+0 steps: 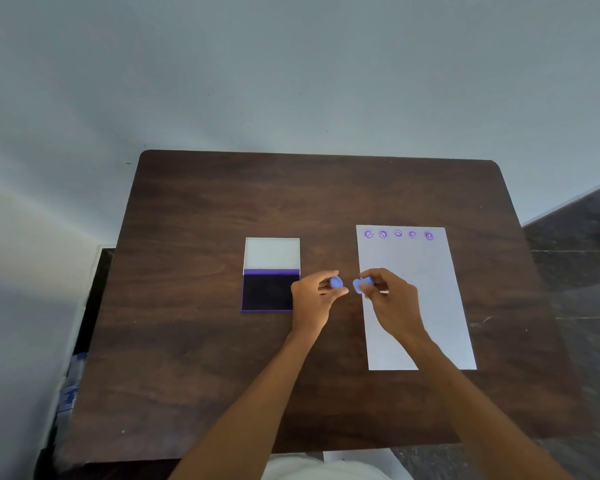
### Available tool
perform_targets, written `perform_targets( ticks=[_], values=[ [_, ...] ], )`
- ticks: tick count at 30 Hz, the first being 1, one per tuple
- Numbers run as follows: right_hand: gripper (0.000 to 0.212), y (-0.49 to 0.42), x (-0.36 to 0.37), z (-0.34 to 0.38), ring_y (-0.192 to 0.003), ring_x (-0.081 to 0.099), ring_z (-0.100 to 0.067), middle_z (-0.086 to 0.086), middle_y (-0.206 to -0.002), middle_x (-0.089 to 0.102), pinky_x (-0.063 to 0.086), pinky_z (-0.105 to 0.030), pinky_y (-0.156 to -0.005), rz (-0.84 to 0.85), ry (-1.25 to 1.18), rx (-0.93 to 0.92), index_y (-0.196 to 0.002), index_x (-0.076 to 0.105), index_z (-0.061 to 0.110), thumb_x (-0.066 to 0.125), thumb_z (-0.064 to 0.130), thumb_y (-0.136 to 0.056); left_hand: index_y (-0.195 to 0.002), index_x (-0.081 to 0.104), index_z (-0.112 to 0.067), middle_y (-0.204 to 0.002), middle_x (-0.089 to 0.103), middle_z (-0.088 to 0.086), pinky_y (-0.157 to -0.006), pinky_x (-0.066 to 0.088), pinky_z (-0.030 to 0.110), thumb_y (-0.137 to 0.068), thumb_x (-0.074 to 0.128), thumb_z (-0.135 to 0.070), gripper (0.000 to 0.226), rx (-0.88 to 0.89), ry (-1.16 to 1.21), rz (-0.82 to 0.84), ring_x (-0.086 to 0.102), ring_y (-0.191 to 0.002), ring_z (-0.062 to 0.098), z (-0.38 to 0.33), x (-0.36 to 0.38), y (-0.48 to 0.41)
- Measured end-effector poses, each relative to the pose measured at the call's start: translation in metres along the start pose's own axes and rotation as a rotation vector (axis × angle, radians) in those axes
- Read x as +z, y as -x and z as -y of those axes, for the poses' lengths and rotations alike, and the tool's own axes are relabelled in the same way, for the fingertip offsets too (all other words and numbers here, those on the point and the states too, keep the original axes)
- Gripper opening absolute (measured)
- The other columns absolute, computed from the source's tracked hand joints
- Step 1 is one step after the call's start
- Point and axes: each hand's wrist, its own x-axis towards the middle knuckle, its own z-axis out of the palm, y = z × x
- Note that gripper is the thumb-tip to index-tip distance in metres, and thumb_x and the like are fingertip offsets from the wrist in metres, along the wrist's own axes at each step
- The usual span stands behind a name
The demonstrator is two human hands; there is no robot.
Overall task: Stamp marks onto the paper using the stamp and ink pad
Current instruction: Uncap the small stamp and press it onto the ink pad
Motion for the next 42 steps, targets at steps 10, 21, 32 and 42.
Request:
perform_targets(
  ticks=[10,21,32,42],
  values=[
    [0.02,0.022,-0.019,0.014,-0.091,0.07,-0.014,0.002,-0.103,0.071,0.055,-0.021,-0.083,0.069,-0.534,0.342,-0.109,0.067,0.018,0.063,0.021,-0.09,-0.128,0.065,-0.014,-0.126,0.068,0.0,-0.098,0.044,0.02,-0.084,0.078,-0.02,0.046,0.109,-0.324,0.058,0.065,-0.115,0.016,0.006,0.02,-0.011],
    [0.023,0.039,-0.018,0.046,-0.1,0.068,-0.024,-0.013,-0.113,0.07,0.058,-0.027,-0.08,0.199,-1.228,0.61,-0.111,0.067,0.007,0.057,0.009,-0.091,-0.123,0.067,-0.017,-0.121,0.069,-0.002,-0.085,0.052,0.016,-0.094,0.066,-0.024,0.029,0.22,-0.326,0.031,0.065,-0.09,0.005,-0.011,-0.069,0.007],
    [0.017,0.041,0.022,0.077,-0.097,0.07,-0.02,0.004,-0.102,0.074,0.056,-0.025,-0.083,0.206,-0.883,0.442,-0.096,0.073,0.022,0.066,0.016,-0.082,-0.13,0.06,-0.022,-0.133,0.049,-0.003,-0.088,0.056,0.034,-0.099,0.057,-0.025,0.032,-0.073,-0.314,-0.307,0.056,-0.105,0.011,0.054,-0.153,0.03],
    [0.02,0.021,0.083,0.087,-0.083,0.069,-0.007,0.011,-0.091,0.073,0.059,-0.028,-0.077,0.033,-0.328,0.238,-0.1,0.07,0.025,0.069,0.038,-0.084,-0.136,0.054,-0.016,-0.125,0.052,-0.001,-0.076,0.055,0.026,-0.101,0.05,-0.024,0.036,-0.008,-0.28,-0.283,0.056,-0.09,0.007,0.072,-0.164,0.019]
  ],
)
